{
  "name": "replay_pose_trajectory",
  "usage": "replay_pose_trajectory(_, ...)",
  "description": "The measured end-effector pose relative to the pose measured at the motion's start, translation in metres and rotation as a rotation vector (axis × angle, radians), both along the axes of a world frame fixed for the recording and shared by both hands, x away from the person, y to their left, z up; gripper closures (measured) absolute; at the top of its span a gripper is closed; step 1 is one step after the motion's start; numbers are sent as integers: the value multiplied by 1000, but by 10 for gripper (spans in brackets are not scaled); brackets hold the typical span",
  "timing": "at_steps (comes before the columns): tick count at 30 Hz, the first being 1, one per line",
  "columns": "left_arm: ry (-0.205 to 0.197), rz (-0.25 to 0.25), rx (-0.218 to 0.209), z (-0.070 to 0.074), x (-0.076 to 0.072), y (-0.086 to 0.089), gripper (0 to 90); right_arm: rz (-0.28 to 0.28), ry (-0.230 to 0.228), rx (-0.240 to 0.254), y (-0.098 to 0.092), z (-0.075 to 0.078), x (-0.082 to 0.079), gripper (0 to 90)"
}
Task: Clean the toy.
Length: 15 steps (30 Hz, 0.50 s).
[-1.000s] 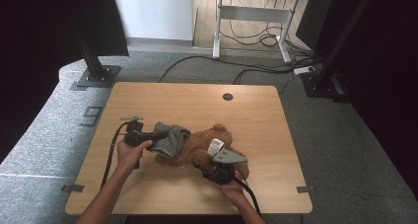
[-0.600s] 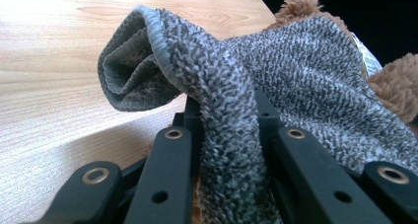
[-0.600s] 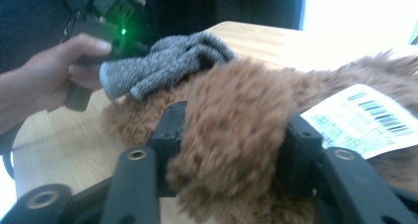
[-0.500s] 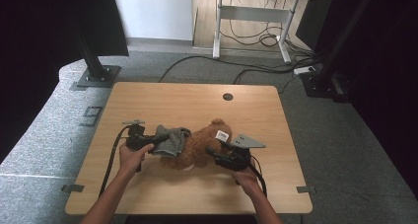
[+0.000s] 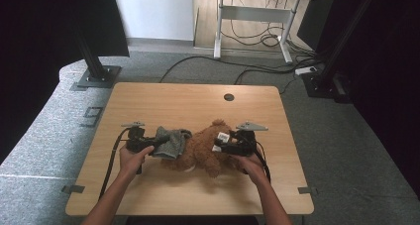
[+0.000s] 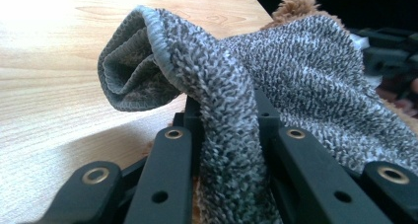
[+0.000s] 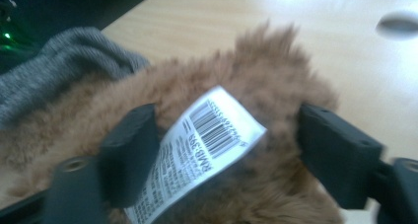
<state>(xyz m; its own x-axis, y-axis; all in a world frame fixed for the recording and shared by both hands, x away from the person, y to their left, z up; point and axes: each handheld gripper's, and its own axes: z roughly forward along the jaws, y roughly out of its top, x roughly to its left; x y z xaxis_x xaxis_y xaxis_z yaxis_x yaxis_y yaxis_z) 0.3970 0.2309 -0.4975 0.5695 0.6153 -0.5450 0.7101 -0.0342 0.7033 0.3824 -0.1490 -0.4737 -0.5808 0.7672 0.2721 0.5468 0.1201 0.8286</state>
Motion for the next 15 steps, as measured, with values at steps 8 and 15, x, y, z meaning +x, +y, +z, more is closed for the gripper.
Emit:
replay_pose_trajectory(8, -31, -38, -62, 15, 1, -5, 755, 77, 47, -46, 4, -11, -7, 315)
replay_pose_trajectory(15, -51, -102, -99, 37, 7, -37, 754, 129, -47, -41, 11, -24, -26, 521)
